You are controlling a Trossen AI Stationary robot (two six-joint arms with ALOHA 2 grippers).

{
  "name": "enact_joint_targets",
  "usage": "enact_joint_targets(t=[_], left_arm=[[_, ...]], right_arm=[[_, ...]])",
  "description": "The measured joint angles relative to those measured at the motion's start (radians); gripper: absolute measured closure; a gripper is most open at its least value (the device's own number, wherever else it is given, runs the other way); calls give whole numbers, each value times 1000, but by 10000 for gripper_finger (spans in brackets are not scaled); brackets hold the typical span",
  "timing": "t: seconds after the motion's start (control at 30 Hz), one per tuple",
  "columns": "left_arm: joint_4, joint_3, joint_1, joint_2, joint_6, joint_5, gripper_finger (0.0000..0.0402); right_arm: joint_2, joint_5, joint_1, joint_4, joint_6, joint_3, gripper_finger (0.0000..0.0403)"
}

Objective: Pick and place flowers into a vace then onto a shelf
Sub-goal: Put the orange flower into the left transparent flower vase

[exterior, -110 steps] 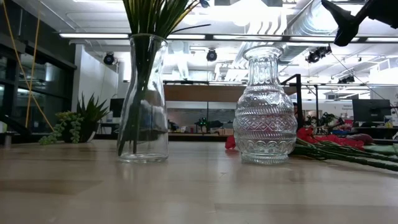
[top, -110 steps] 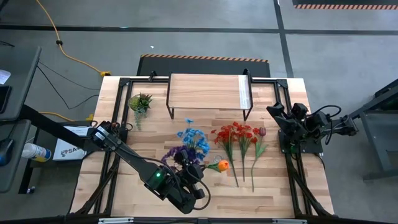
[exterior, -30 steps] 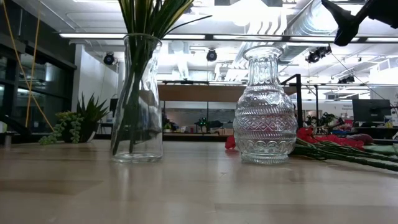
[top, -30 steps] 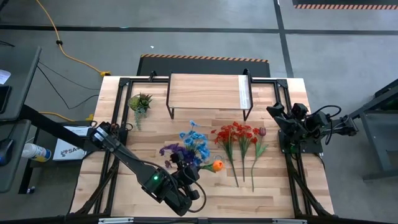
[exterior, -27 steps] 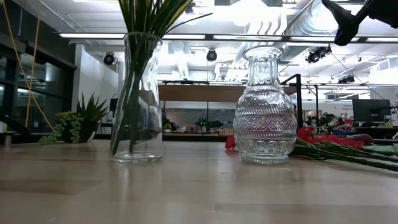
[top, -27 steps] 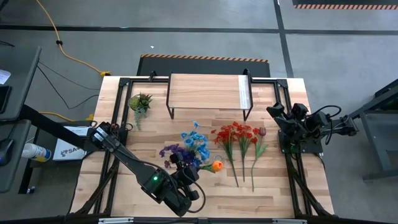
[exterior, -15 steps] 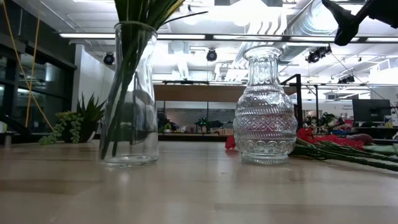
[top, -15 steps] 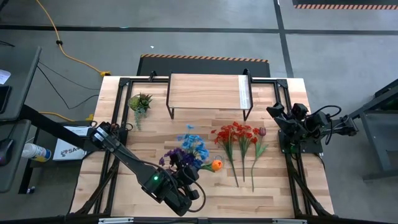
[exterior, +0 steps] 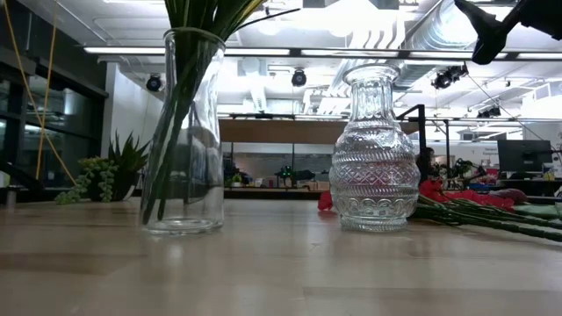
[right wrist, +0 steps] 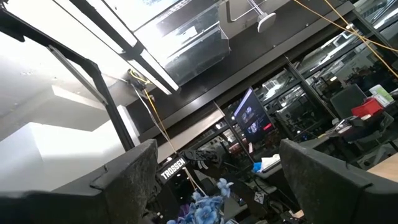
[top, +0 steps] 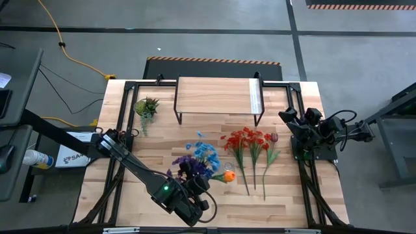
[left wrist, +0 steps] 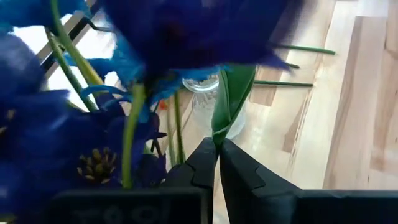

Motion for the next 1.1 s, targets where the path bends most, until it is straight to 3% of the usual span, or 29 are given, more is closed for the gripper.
enact_joint_targets(t=[1.1], left_arm=[[16,0,-1,0,0,10,348]], right_arm=[[0,0,0,0,0,0,75]])
